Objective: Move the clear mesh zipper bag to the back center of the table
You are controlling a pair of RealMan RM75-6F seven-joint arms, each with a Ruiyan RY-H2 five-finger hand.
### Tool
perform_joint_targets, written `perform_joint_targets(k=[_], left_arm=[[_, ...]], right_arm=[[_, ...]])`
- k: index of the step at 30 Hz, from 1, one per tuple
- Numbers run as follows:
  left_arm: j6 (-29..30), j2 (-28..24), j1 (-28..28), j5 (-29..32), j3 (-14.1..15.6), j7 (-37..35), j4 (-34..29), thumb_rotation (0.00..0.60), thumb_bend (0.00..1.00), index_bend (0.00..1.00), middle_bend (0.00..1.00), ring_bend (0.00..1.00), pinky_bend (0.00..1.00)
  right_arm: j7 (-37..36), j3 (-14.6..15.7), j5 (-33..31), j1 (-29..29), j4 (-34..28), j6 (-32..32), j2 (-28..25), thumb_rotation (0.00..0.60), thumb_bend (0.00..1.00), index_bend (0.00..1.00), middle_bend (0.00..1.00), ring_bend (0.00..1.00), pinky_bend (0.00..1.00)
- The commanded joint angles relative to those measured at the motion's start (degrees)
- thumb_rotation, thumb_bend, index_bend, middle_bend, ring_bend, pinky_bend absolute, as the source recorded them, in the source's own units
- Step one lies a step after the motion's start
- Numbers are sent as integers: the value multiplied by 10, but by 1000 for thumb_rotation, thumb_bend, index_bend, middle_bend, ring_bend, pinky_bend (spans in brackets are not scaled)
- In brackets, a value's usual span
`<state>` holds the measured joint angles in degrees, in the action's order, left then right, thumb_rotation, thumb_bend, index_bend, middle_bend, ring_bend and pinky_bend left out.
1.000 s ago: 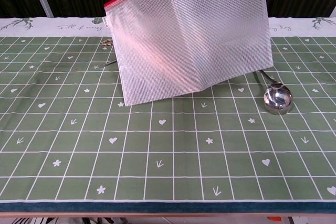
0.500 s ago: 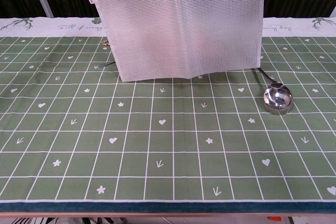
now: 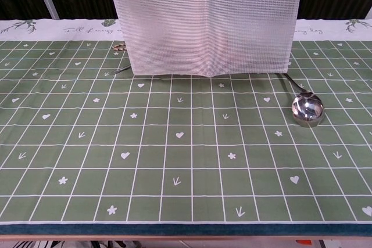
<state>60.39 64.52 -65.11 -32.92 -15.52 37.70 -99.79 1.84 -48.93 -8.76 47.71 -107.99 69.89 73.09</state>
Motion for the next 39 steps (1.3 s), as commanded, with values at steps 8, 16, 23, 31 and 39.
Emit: perform_joint_targets(k=[8,16,23,31,39], left_arm=[[-4,-21,10,1,-3,-10,7,600,525,627,138,0,0],[-5,-29,16,0,-5,-15,12,600,524,627,138,0,0],[-6,-31,19,4,-5,-16,16,600,507,603,126,0,0],[-12,-33,21,24,-4,-16,8,600,181,243,39,0,0],[-7,-33,29,28,-4,-24,-11,600,115,161,30,0,0]], right_arm=[[-3,1,1,-6,8,4,-4,600,569,661,186,4,220],[-4,-1,0,-11,10,4,-11,600,570,661,186,4,220],[-4,-2,-2,-15,9,2,-15,600,571,661,182,4,220],[21,21,16,-17,-3,-18,-22,600,304,12,0,0,208],[42,39,22,-21,-16,-32,-39,600,252,0,0,0,208]])
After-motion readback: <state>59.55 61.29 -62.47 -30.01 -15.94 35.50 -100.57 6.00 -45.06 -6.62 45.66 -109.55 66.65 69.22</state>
